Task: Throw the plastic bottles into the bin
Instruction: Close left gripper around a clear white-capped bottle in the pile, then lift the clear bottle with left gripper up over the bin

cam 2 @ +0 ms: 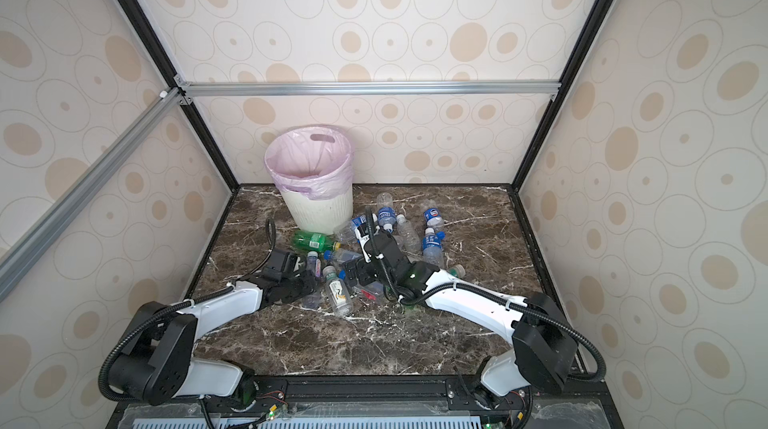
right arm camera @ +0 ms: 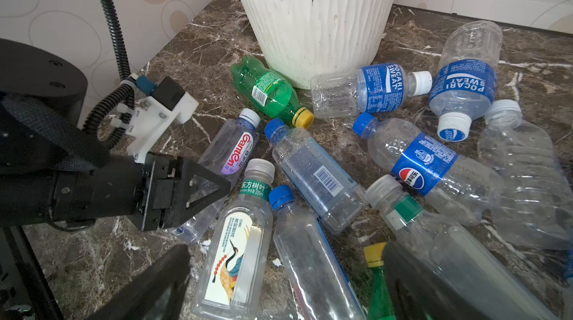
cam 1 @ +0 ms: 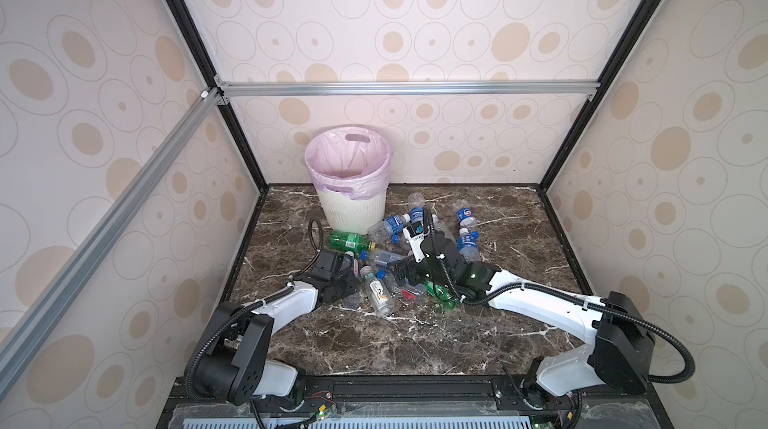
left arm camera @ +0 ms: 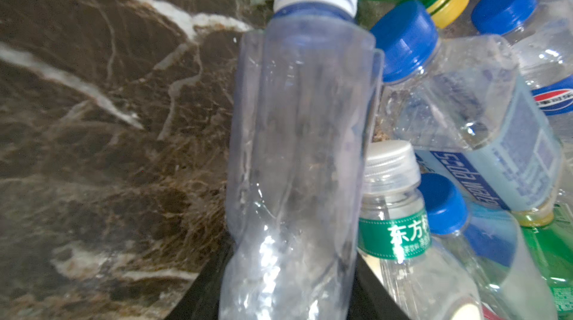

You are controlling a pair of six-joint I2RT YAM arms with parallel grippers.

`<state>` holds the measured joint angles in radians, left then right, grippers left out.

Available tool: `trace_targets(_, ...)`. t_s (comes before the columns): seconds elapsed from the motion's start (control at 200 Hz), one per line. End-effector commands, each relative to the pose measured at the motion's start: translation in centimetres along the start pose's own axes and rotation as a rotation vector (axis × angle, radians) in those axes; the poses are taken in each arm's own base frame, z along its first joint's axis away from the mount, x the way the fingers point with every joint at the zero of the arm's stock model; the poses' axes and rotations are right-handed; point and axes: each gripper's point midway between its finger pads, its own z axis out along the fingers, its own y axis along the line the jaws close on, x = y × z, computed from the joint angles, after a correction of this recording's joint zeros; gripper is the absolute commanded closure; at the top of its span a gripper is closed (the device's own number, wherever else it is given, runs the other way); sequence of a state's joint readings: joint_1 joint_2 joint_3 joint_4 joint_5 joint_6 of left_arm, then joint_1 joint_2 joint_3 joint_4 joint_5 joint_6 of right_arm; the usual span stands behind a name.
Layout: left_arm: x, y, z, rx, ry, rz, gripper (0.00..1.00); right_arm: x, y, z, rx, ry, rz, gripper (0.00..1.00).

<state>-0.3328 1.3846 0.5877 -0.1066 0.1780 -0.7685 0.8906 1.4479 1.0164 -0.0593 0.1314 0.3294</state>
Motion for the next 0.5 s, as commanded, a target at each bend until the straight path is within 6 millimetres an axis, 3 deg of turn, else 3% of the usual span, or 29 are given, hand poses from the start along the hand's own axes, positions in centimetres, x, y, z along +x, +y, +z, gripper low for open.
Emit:
trace_targets(0.0, -1.0, 0.2, -0.9, -0.012, -0.041, 0.019, 0.5, -0.5, 0.0, -0.2, -0.004, -0.024, 0.017, 0.0)
trace_targets(0.245, -3.5, -1.3, -3.9, 0.011, -0.133, 0.073, 0.53, -1.4, 0.5, -0.7, -0.022, -0.045, 0.023, 0.0)
trace_targets(0.495, -7.3, -4.3, -8.9, 0.082, -0.301, 0.132, 0.53, -3.8, 1.7, -1.6, -0.066, -0.089, 0.008, 0.0)
